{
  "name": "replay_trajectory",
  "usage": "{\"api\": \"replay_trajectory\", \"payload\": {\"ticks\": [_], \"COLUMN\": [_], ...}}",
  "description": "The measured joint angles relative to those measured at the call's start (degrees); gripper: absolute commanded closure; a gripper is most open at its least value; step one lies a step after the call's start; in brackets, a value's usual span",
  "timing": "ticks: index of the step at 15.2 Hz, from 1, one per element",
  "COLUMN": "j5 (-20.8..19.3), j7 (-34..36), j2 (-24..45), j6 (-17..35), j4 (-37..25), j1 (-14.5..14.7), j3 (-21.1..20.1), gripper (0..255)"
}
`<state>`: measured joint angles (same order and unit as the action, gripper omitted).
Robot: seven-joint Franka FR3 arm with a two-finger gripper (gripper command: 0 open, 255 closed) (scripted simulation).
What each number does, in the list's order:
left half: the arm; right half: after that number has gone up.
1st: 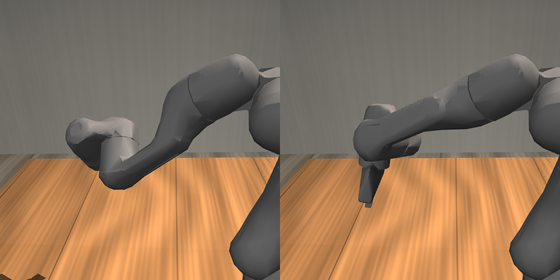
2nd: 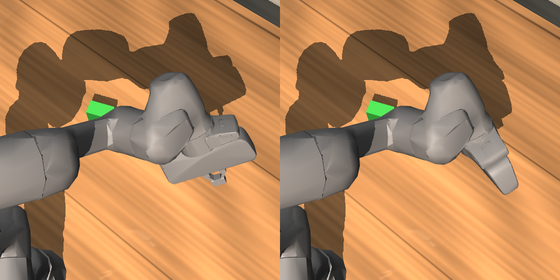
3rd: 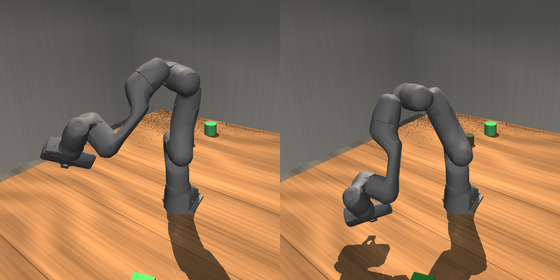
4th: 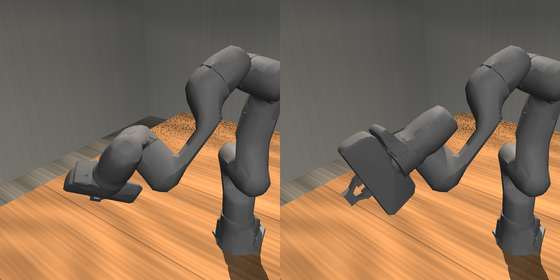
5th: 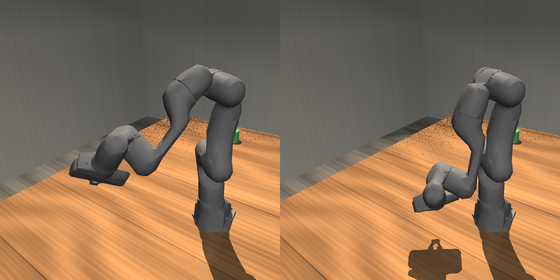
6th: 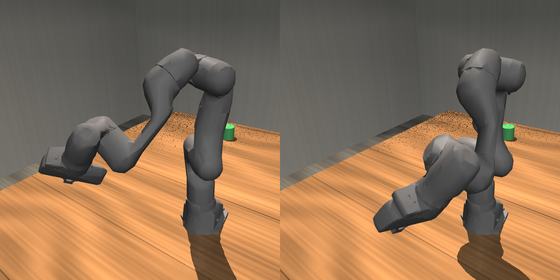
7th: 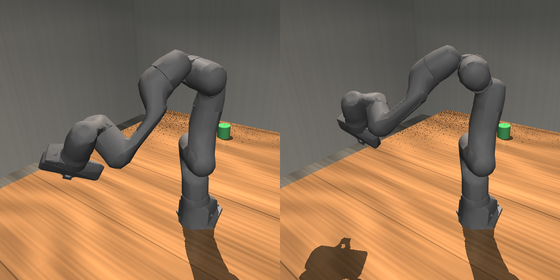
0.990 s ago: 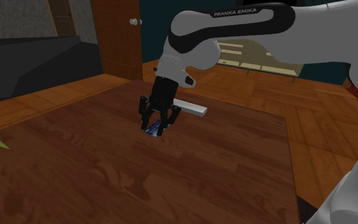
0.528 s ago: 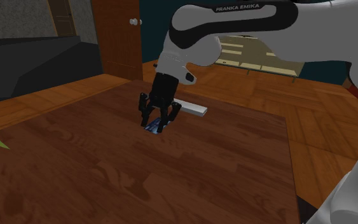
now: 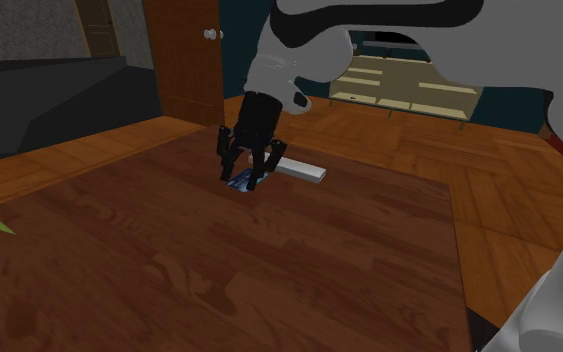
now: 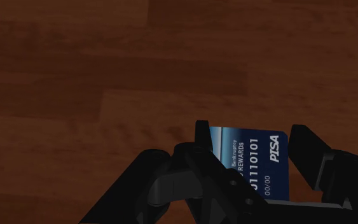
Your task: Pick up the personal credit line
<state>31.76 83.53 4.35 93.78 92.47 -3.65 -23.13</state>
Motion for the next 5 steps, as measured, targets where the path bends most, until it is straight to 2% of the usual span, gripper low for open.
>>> {"api": "replay_trajectory", "payload": {"ticks": [5], "j5": [-0.3], "j7": [1.8], "j2": [0.5], "j6": [-2.9], "j4": [-3.9], "j1": [0.0], "j3": [0.0], "gripper": [255]}}
